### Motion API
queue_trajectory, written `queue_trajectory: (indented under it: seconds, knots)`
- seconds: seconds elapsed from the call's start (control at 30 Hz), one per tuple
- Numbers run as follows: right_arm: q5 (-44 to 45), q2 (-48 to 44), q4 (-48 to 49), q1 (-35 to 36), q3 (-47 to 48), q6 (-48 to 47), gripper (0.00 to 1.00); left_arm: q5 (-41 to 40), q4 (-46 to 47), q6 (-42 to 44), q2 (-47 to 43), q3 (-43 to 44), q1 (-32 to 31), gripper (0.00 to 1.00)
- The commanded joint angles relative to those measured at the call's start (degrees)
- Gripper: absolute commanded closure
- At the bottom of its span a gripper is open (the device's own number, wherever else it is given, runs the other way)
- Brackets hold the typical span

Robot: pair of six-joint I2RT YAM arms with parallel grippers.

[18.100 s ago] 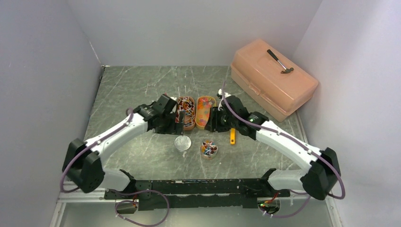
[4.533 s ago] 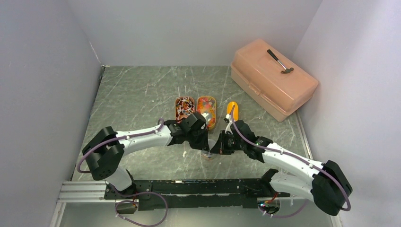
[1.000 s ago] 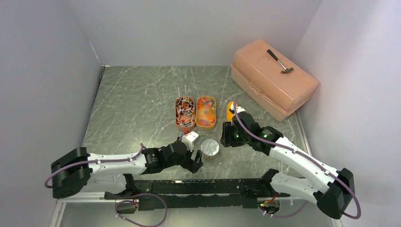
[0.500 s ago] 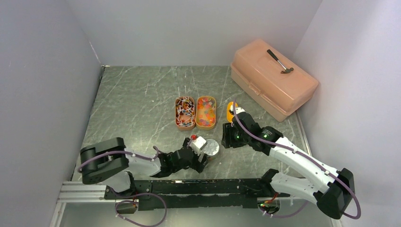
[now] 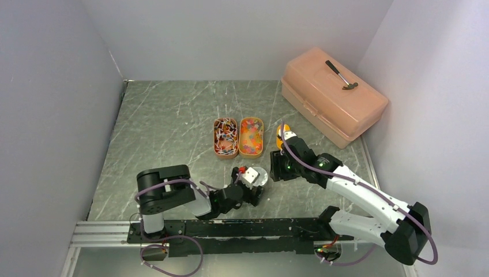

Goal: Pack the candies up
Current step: Screw the bottle lid onto the packing bottle.

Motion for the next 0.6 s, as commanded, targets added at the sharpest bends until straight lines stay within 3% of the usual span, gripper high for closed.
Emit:
queue_trajectory:
  seconds: [0.0,0.17,0.57]
  knots:
    - [0.4,1.0,2.1,-0.5,1.1,-1.5,0.45,-2.0,-2.8,0.1,6.0,0.3,-1.7,0.08]
    - [-0.5,2.6,3.1,-0.8,1.2,-2.2,0.44,-3.3,-2.1,0.1,8.6,1.2,-2.2,0.08]
    - [-8.0,9.9,11.2,-3.9,1.5,-3.0,0.46,-4.5,0.3,-0.5,13.3,1.1,-2.3,0.21]
